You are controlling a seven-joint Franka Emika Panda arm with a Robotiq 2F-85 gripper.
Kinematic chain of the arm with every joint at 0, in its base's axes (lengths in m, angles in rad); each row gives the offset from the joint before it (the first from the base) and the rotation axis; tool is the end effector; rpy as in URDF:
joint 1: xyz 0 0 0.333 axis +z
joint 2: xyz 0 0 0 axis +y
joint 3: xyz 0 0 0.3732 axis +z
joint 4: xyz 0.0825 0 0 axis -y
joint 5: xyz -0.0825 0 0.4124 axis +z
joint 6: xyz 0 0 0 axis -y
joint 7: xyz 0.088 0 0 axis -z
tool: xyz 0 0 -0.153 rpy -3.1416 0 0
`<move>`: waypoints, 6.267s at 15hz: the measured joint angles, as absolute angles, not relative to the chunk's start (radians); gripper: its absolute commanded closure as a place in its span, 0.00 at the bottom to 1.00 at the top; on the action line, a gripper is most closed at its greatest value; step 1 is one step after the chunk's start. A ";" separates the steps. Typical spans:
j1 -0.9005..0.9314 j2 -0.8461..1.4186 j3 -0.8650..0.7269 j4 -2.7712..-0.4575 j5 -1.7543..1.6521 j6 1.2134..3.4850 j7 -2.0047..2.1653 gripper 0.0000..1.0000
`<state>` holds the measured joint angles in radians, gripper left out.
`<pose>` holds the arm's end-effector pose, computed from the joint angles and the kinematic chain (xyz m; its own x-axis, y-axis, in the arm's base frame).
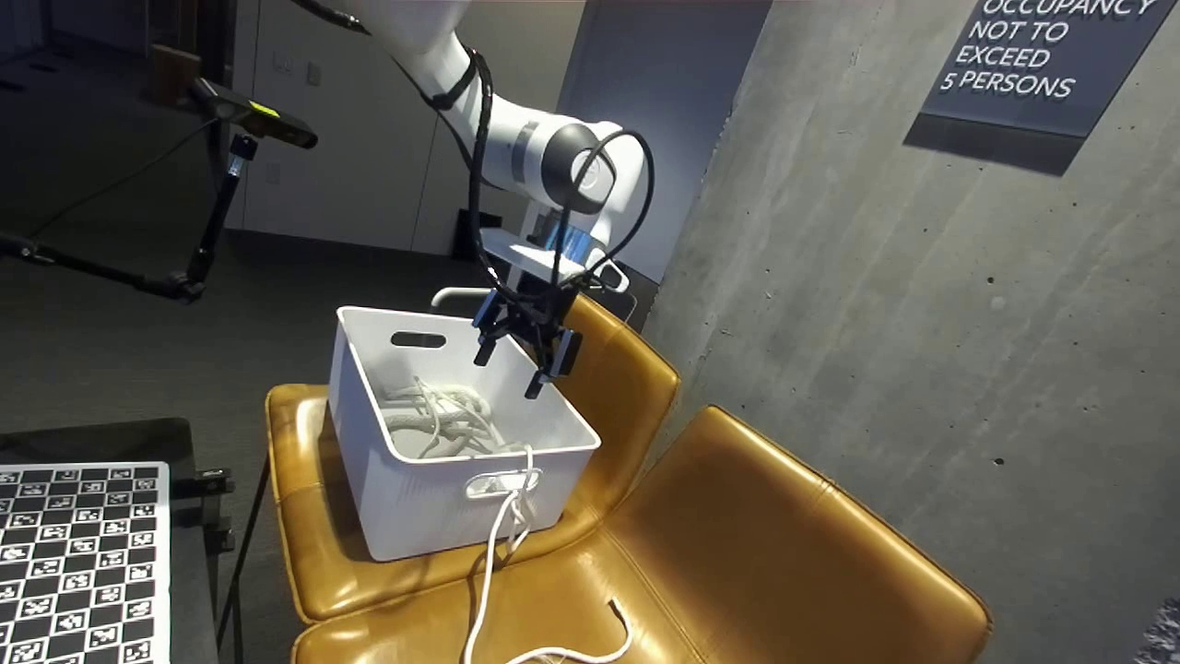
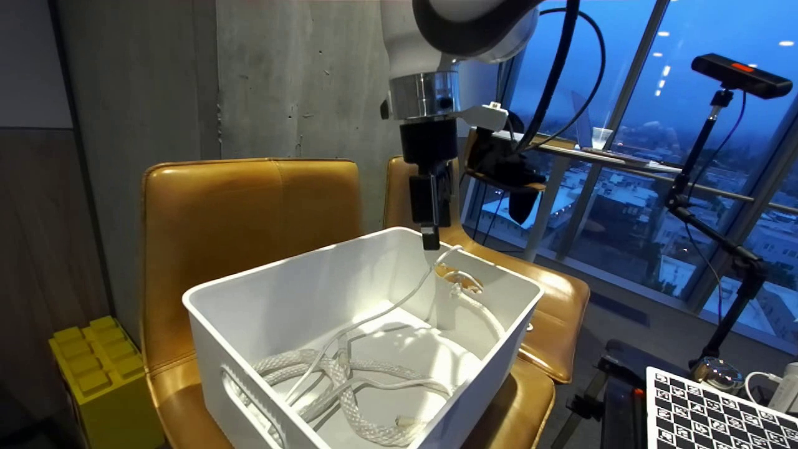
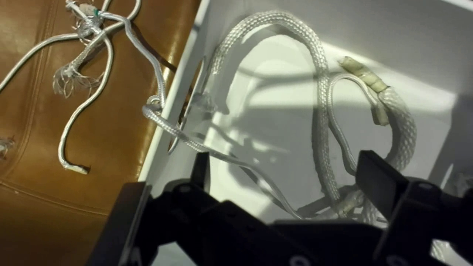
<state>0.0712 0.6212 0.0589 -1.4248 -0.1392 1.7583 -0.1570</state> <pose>0.7272 0.0694 0.3026 0.9073 0.3005 -0.2940 0.3269 -0.9440 0.0440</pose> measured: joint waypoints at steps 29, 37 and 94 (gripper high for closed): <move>0.165 0.814 0.041 -1.383 -0.526 1.764 -0.442 0.99; 0.260 0.716 0.078 -1.276 -0.485 1.709 -0.358 0.99; 0.201 0.828 0.056 -1.346 -0.546 1.647 -0.528 0.00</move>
